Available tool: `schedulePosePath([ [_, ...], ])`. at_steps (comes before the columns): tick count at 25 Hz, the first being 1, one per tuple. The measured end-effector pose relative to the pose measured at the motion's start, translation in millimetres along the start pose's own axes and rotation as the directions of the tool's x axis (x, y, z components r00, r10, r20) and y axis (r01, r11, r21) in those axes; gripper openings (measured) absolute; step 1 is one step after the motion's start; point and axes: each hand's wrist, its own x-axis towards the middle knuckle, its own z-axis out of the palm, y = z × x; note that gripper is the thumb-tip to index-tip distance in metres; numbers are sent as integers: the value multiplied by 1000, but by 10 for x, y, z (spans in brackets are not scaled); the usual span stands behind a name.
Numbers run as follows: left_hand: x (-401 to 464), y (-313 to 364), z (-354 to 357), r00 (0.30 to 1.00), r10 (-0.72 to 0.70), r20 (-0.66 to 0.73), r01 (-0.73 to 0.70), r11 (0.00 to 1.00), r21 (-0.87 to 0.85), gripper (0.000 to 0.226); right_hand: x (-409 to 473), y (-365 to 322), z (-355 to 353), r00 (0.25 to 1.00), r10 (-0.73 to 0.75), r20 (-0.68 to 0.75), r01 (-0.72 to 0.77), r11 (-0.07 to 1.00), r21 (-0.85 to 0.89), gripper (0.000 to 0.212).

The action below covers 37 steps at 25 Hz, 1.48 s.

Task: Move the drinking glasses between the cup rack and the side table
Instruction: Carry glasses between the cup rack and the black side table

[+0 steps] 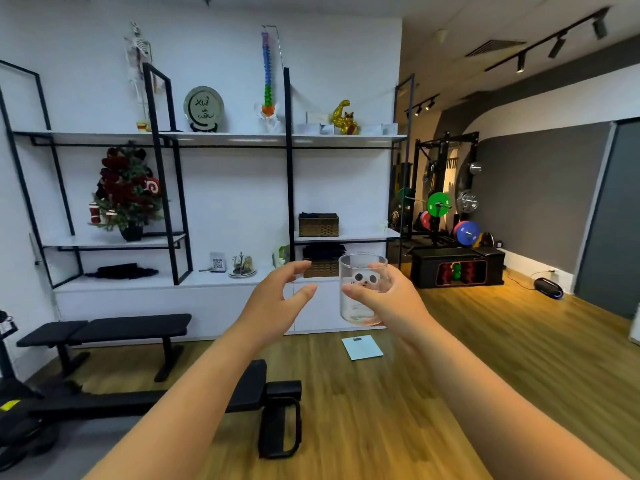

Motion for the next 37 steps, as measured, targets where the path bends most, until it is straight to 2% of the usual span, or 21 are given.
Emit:
schedulePosePath([
  [4,510,-273,296,1000,-20,13,19,999,32,46,634,317,-215,1000,9,-21,-10,1000,-25,71],
  [15,2300,-710,1366,997,-79,-18,79,997,-10,42,2663,1096,-1079,998,24,56,-24,1000,-9,71],
  [18,2669,-879,1573,996,-94,-14,93,996,-15,44,3143,1326,-1187,998,24,52,-22,999,-34,78],
  [21,3069,-1145,1702,994,-112,-18,112,994,-2,44,3620,1548,-1187,999,3,46,0,997,-74,84],
  [37,5609,-3130,1883,991,-125,52,126,992,-22,46,6322,2566,-549,1000,23,-12,-24,994,-107,73],
])
